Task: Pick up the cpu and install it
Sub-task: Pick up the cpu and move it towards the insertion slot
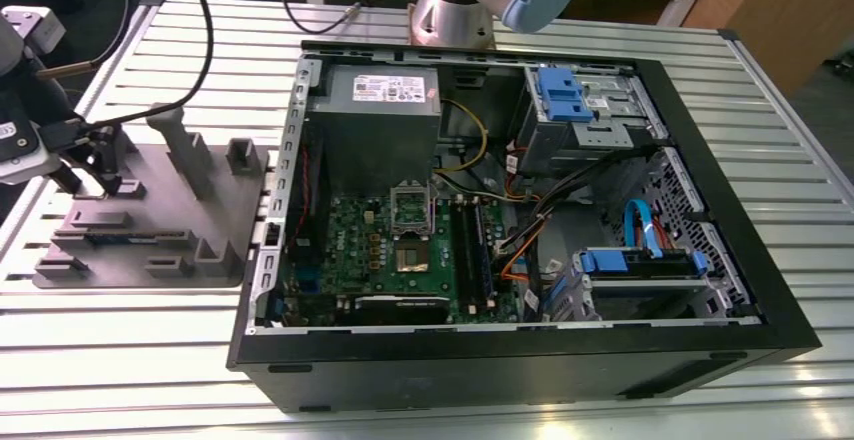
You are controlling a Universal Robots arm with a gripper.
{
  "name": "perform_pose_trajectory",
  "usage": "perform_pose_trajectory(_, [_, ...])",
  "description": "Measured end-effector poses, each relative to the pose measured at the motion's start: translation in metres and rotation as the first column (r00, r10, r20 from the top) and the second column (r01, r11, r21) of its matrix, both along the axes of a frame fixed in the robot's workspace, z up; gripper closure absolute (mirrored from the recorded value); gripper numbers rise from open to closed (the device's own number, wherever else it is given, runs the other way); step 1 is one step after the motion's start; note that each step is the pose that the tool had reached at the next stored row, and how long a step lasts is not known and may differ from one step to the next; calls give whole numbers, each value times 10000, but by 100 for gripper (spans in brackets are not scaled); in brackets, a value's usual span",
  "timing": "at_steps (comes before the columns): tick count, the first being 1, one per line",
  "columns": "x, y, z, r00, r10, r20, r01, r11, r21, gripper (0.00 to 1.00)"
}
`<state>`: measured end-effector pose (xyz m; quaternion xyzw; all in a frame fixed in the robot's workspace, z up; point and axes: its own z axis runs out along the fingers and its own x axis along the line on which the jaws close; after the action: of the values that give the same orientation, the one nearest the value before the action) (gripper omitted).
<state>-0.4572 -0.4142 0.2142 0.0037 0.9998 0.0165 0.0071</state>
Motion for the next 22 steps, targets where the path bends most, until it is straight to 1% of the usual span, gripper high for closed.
perform_pose_trajectory(4, [1, 0, 24, 10000, 0, 6, 0, 10000, 3, 53])
perform_pose_trajectory(9, [1, 0, 33, 10000, 0, 6, 0, 10000, -1, 53])
perform_pose_trajectory(10, [0, 0, 34, 10000, 0, 5, 0, 10000, -16, 53])
perform_pose_trajectory(13, [0, 1, 34, 10000, 0, 5, 0, 10000, -31, 53])
perform_pose_trajectory(22, [0, 1, 55, 10000, 0, 5, 0, 10000, -39, 53])
